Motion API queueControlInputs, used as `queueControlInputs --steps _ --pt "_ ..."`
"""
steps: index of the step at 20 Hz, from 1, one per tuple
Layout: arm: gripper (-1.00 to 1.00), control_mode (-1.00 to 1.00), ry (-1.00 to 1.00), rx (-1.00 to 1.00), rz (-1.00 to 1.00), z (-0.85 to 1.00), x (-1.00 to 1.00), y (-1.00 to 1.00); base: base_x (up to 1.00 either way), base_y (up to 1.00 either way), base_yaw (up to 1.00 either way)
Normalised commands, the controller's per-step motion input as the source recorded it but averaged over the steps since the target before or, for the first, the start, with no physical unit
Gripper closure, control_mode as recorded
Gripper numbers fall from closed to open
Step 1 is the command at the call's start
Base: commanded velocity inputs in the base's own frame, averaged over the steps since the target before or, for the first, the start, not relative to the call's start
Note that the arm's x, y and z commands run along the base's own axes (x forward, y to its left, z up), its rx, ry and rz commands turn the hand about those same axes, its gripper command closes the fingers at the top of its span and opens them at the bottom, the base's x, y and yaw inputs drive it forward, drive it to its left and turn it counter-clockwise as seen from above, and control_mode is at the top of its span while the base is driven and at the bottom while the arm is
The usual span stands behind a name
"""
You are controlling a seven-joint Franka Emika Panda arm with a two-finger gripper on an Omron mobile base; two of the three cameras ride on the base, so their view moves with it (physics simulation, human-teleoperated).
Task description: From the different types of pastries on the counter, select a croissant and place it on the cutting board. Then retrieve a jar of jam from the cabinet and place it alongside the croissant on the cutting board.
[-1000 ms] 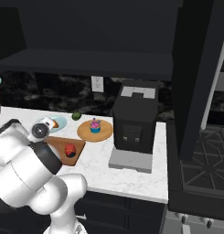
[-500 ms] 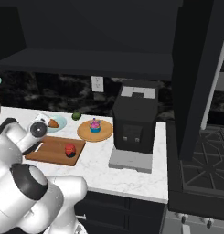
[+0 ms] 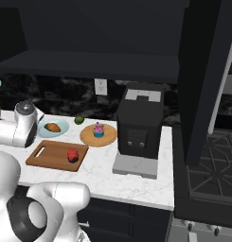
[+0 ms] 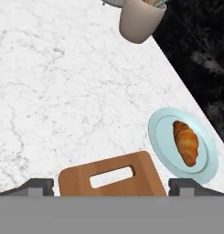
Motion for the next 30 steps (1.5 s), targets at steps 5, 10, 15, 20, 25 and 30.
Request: queueControlInputs --steps 5,10,15,20,25,30 --pt "-1.0 -1.0 0.13 0.0 0.02 -0.02 0.14 0.12 0.0 0.0 0.0" --pt "-1.0 -1.0 0.09 0.0 0.0 -0.39 0.09 -0.03 0.0 0.0 0.0" --pt "-1.0 -1.0 0.01 0.0 0.11 -0.43 0.25 -0.16 0.0 0.0 0.0" --pt "-1.0 -1.0 -0.02 0.0 0.28 -0.1 0.33 -0.08 0.0 0.0 0.0" --pt "-1.0 -1.0 0.0 -0.19 0.32 0.1 0.08 0.11 0.0 0.0 0.0" --pt "-1.0 -1.0 0.0 -0.15 0.19 0.12 0.0 0.12 0.0 0.0 0.0"
